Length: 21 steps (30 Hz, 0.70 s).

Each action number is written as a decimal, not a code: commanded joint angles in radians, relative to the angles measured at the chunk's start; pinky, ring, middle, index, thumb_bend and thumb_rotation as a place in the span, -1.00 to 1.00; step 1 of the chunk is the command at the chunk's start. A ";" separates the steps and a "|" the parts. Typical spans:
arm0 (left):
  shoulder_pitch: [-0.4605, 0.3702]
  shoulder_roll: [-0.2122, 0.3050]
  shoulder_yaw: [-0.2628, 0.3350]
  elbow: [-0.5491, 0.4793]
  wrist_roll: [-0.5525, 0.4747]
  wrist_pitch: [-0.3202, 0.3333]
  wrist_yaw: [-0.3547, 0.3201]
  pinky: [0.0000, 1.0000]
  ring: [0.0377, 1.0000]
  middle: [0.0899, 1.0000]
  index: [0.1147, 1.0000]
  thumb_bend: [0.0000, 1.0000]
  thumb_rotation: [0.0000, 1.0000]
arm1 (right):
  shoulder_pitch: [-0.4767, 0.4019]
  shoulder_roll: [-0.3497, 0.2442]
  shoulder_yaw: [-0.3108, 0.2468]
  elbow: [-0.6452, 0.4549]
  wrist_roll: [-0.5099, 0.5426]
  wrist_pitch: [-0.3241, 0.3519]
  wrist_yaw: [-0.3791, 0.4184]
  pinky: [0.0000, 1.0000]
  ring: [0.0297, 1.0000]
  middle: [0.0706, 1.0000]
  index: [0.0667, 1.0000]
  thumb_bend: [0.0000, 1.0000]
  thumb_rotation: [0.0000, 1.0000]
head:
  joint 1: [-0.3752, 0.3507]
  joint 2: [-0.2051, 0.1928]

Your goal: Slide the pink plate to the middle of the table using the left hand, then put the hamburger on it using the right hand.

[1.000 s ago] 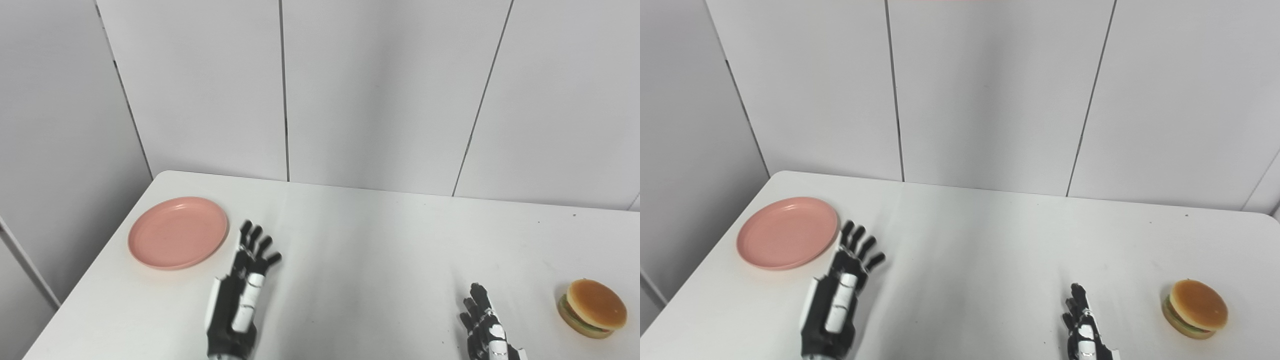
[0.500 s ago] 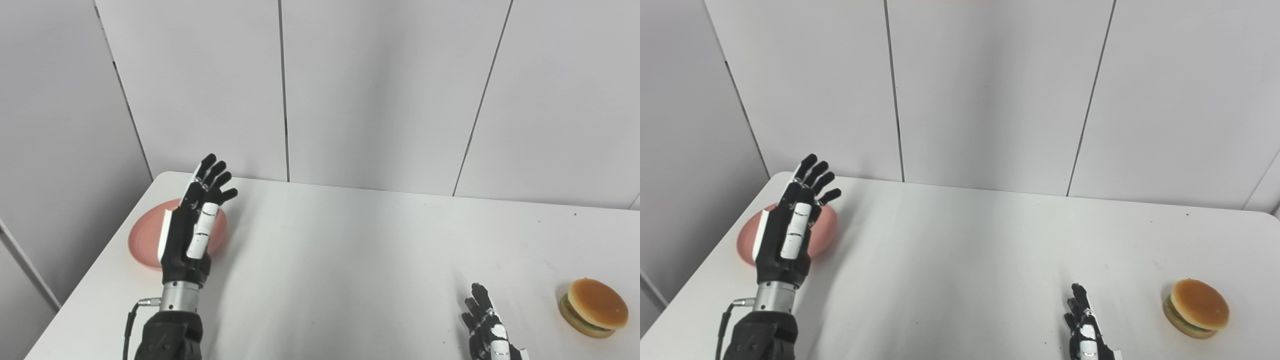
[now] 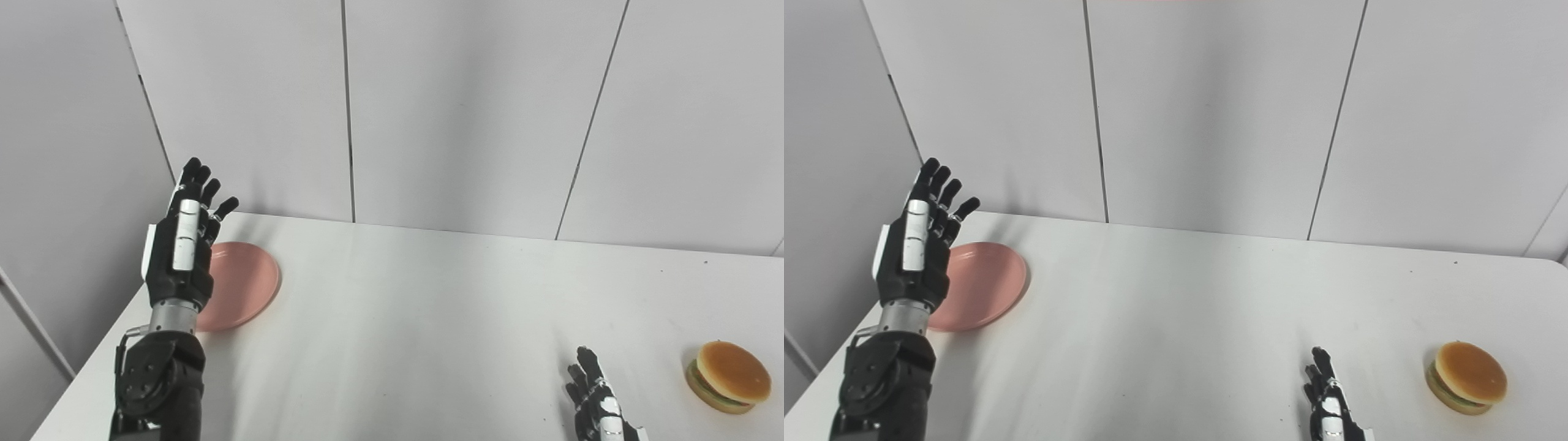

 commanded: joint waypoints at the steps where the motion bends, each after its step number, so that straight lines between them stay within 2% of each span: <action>1: -0.068 0.044 0.019 0.001 -0.025 -0.007 -0.005 0.69 0.92 0.95 0.82 0.71 0.52 | 0.137 -0.007 0.013 0.001 0.011 0.000 0.002 0.98 0.94 0.96 0.85 0.27 1.00 | 0.002 0.002; 4: -0.085 0.069 0.038 0.043 -0.032 -0.012 -0.006 0.62 0.91 0.93 0.81 0.74 0.51 | 0.140 -0.008 0.013 -0.003 0.013 0.006 0.003 0.96 0.93 0.95 0.85 0.28 1.00 | 0.003 0.004; 11: -0.119 0.147 0.050 0.182 -0.021 -0.053 -0.032 0.72 0.98 0.99 0.80 0.79 0.53 | 0.145 -0.010 0.014 -0.009 0.017 0.007 0.003 0.95 0.92 0.95 0.85 0.29 1.00 | 0.001 0.004; 15: -0.141 0.173 0.065 0.271 -0.047 -0.069 -0.050 0.77 0.96 1.00 0.84 0.80 0.49 | 0.148 -0.014 0.017 -0.013 0.019 0.006 0.005 0.96 0.94 0.96 0.86 0.27 1.00 | 0.001 0.007; 21: -0.162 0.195 0.076 0.370 -0.027 -0.116 -0.060 0.80 0.96 1.00 0.83 0.79 0.46 | 0.152 -0.014 0.018 -0.019 0.024 0.009 0.003 0.96 0.93 0.96 0.85 0.28 1.00 | -0.001 0.012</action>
